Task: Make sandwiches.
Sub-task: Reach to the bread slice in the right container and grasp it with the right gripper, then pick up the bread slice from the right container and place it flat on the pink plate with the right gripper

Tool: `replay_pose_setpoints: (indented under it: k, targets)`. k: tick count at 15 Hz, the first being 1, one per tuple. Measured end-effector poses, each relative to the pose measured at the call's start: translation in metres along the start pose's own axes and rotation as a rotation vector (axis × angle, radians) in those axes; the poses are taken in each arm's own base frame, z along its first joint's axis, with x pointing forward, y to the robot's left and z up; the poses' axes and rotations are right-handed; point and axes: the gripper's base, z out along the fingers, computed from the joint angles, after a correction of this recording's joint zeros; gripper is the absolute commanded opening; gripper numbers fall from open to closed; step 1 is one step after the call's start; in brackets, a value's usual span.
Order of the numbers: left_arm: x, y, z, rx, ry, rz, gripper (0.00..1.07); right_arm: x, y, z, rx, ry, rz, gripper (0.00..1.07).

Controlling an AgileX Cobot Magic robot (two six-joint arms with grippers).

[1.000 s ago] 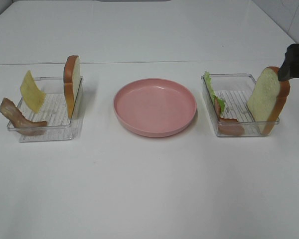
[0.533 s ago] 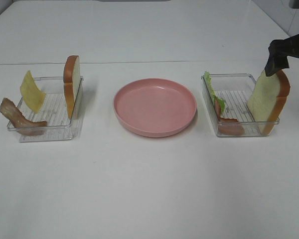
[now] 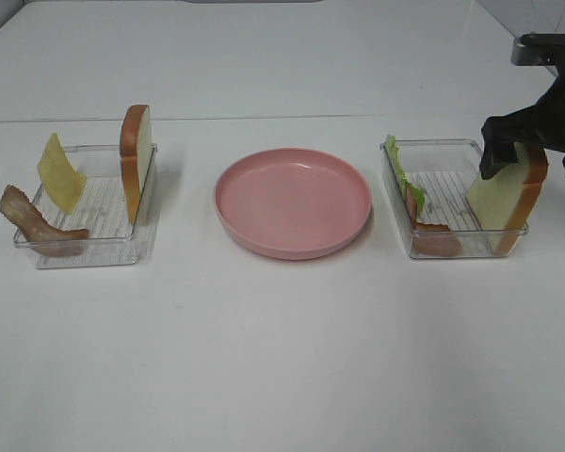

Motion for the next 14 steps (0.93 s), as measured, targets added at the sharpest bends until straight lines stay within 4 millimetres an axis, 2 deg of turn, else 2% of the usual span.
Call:
replay_pose_setpoints:
  k: [1, 3, 4, 5, 6, 7, 8, 11, 14]
  targets:
    - [0.0, 0.0, 0.0, 0.0, 0.0, 0.0, 1.01, 0.0, 0.0, 0.002, 0.0, 0.005, 0.0, 0.94]
    - [0.0, 0.0, 0.0, 0.0, 0.0, 0.0, 1.01, 0.001, 0.0, 0.005, -0.001, 0.014, 0.0, 0.83]
    - [0.0, 0.0, 0.0, 0.0, 0.0, 0.0, 1.01, 0.001, 0.0, 0.005, -0.001, 0.014, 0.0, 0.59]
    - [0.0, 0.0, 0.0, 0.0, 0.0, 0.0, 1.01, 0.001, 0.0, 0.005, -0.001, 0.014, 0.0, 0.51]
    - [0.0, 0.0, 0.0, 0.0, 0.0, 0.0, 1.01, 0.001, 0.0, 0.005, -0.002, 0.014, 0.002, 0.36]
    - [0.0, 0.0, 0.0, 0.0, 0.0, 0.0, 1.01, 0.001, 0.0, 0.005, -0.003, 0.014, 0.003, 0.29]
    - [0.0, 0.0, 0.0, 0.0, 0.0, 0.0, 1.01, 0.001, 0.002, 0.005, -0.021, 0.016, 0.023, 0.07]
    - [0.0, 0.0, 0.0, 0.0, 0.0, 0.0, 1.01, 0.0, 0.003, 0.002, -0.022, 0.013, 0.022, 0.03]
    - [0.0, 0.0, 0.0, 0.0, 0.0, 0.0, 1.01, 0.0, 0.003, -0.016, -0.026, 0.0, 0.023, 0.03]
